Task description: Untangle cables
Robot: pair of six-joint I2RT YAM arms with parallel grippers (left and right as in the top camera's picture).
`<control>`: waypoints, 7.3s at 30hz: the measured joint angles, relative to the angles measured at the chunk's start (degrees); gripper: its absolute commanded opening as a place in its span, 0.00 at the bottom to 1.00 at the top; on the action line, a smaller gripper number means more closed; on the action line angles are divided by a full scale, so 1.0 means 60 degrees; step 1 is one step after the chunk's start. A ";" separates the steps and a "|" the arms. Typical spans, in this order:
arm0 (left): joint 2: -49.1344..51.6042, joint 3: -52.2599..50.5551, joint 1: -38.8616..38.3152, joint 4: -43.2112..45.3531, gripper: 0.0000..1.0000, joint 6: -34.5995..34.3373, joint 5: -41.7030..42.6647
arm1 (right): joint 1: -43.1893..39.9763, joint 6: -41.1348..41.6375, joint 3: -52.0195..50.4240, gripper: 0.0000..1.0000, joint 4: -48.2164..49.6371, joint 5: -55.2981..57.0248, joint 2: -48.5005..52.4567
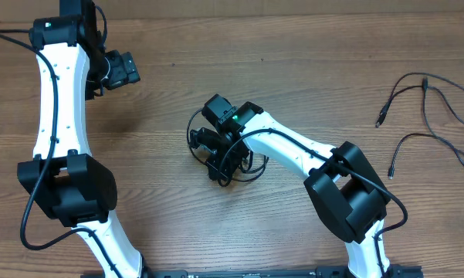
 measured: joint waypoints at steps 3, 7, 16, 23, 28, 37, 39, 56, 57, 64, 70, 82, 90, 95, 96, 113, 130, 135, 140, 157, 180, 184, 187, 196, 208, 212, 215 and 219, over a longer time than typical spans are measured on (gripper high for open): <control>0.0000 0.0000 0.0000 0.0004 1.00 0.0000 0.0000 | -0.0004 0.0149 0.0226 0.04 -0.0484 0.0007 0.0000; 0.0000 0.0000 0.0000 0.0000 1.00 0.0000 0.0000 | -0.0069 0.0229 0.2135 0.04 -0.2091 0.0044 0.0000; 0.0000 0.0000 0.0000 0.0004 1.00 0.0000 0.0000 | -0.0262 0.0266 0.9879 0.04 -0.4011 0.1708 -0.0386; 0.0000 0.0000 0.0000 0.0000 1.00 0.0000 0.0000 | -0.0255 0.0270 1.3420 0.04 -0.4018 0.4200 -0.0885; 0.0000 0.0000 0.0000 0.0000 0.99 0.0000 0.0000 | -0.0255 0.0291 1.3974 0.04 -0.4382 0.7348 -0.1264; 0.0000 0.0000 0.0000 0.0000 1.00 0.0000 0.0000 | -0.0645 0.1526 1.3967 0.04 -0.5512 1.1074 -0.1198; 0.0000 0.0000 0.0000 0.0000 1.00 0.0000 0.0000 | -0.1264 0.1945 1.3963 0.04 -0.5974 1.1278 -0.1198; 0.0000 0.0000 0.0000 0.0000 1.00 0.0000 0.0000 | -1.0010 0.2601 1.3741 0.04 -0.6634 0.6634 -0.1195; 0.0000 0.0000 0.0000 0.0000 0.99 0.0000 0.0000 | -1.0244 0.2605 1.3690 0.04 -0.6626 0.6579 -0.1195; 0.0000 0.0000 0.0000 0.0000 1.00 0.0000 0.0000 | -1.2506 0.2175 1.2892 0.04 -0.6298 0.5504 -0.0583; 0.0000 0.0000 0.0000 0.0004 1.00 0.0000 -0.0004 | -1.3821 0.1643 1.1438 0.04 -0.5140 0.4477 0.0572; 0.0000 0.0000 0.0000 0.0000 1.00 0.0000 0.0000 | -1.6604 0.1446 0.8397 0.81 -0.2004 0.3610 0.0823; 0.0000 0.0000 0.0000 0.0000 1.00 0.0000 0.0000 | -1.7165 0.1421 0.8393 0.95 -0.2229 0.0528 0.0823; 0.0000 0.0000 0.0000 0.0000 1.00 0.0000 0.0000 | -1.6768 0.1359 0.8389 0.96 -0.2874 -0.0481 0.0823; 0.0000 0.0000 0.0000 0.0000 0.99 0.0000 0.0000 | -1.6597 0.1242 0.8393 1.00 -0.3133 -0.0696 0.0823; 0.0000 0.0000 0.0000 0.0000 0.99 0.0000 0.0000 | -1.0236 0.0189 0.8386 1.00 -0.4510 -0.1322 0.0823; 0.0000 0.0000 0.0000 0.0000 1.00 0.0000 0.0000 | -0.6379 0.0168 0.8386 1.00 -0.4495 -0.1326 0.0823; 0.0000 0.0000 0.0000 0.0000 1.00 0.0000 0.0000 | -0.6364 0.0164 0.8386 1.00 -0.4499 -0.1322 0.0823; 0.0000 0.0000 0.0000 0.0000 1.00 0.0000 0.0000 | -0.6364 0.0171 0.8386 1.00 -0.4499 -0.1326 0.0823; 0.0000 0.0000 0.0000 -0.0135 1.00 0.0000 0.0007 | -0.6364 0.0164 0.8386 1.00 -0.4499 -0.1326 0.0823; -0.6601 -0.6251 -0.2641 0.9329 1.00 0.0058 0.0361 | -0.6364 0.0168 0.8386 1.00 -0.4503 -0.1322 0.0823; -0.7905 -0.8932 -0.3191 1.2018 1.00 0.0623 0.0357 | -0.6364 0.0160 0.8386 1.00 -0.4503 -0.1322 0.0823; -0.8899 -1.0703 -0.3406 1.3544 1.00 0.1330 0.0361 | -0.6364 0.0160 0.8386 1.00 -0.4499 -0.1322 0.0823; -1.2331 -1.4236 -0.3169 1.5977 1.00 0.2860 0.0350 | -0.6364 0.0164 0.8382 1.00 -0.4499 -0.1322 0.0823; -1.6076 -1.8105 -0.2503 1.6578 1.00 0.3024 0.0350 | -0.6364 0.0164 0.8382 1.00 -0.4495 -0.1330 0.0823; -1.6775 -1.9190 -0.2215 1.7048 1.00 0.2728 0.0353 | -0.6364 0.0164 0.8382 1.00 -0.4495 -0.1326 0.0823; -1.7427 -1.9806 -0.2044 1.6294 0.99 0.2273 0.0353 | -0.6364 0.0164 0.8382 1.00 -0.4499 -0.1326 0.0823; -1.8079 -1.9912 -0.1832 1.5180 1.00 0.1923 0.0353 | -0.6364 0.0168 0.8382 1.00 -0.4503 -0.1326 0.0823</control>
